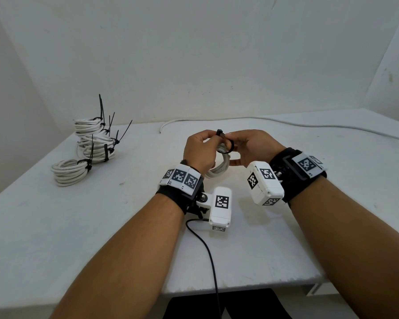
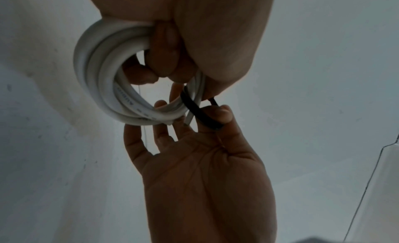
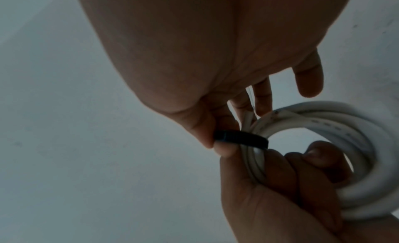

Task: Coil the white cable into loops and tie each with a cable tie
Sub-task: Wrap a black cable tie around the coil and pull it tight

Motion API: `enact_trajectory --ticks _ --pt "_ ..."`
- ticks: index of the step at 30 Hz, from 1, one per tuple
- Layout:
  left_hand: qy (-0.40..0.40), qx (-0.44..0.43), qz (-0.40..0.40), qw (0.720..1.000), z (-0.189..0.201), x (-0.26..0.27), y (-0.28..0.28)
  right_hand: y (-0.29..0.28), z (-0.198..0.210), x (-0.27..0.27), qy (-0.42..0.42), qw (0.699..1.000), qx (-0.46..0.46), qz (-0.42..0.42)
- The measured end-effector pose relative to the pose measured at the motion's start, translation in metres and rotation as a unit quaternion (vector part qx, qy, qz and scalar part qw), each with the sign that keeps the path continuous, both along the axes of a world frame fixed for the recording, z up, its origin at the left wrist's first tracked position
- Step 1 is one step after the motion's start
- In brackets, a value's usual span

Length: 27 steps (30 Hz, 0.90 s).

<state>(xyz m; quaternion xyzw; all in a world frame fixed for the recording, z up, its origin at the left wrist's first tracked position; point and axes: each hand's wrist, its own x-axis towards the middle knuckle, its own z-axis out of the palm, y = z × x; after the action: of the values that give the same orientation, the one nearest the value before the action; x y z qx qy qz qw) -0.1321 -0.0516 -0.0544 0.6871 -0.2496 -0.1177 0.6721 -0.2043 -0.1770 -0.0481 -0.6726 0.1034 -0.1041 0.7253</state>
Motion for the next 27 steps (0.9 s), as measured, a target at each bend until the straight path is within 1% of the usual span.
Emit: enact_trajectory --ticks 4,7,12,16,20,24,27 --pt "-0.005 0.004 -0.004 1.000 -0.002 0.001 -0.001 0.002 0.002 -0.001 0.013 1.000 0.012 0.012" --pt "-0.017 0.014 -0.013 1.000 -0.001 0.000 -0.001 0.005 0.002 -0.003 -0.004 0.999 0.041 -0.006" --pt "-0.073 0.021 -0.018 0.997 0.000 0.000 0.002 0.007 0.004 -0.004 -0.017 0.997 0.074 -0.030" --pt "-0.093 0.007 -0.038 0.995 0.005 -0.001 0.005 0.008 0.008 -0.003 -0.013 0.994 0.098 -0.038" --pt "-0.160 0.042 -0.014 0.986 0.001 0.007 0.002 0.012 0.009 0.001 -0.008 0.992 0.109 -0.057" --pt "-0.248 0.063 0.029 0.966 0.006 0.008 0.005 0.017 0.009 0.001 -0.001 0.990 0.134 -0.037" --pt "-0.253 0.063 0.027 0.965 0.006 0.009 0.006 0.018 0.011 0.002 0.003 0.988 0.150 -0.042"
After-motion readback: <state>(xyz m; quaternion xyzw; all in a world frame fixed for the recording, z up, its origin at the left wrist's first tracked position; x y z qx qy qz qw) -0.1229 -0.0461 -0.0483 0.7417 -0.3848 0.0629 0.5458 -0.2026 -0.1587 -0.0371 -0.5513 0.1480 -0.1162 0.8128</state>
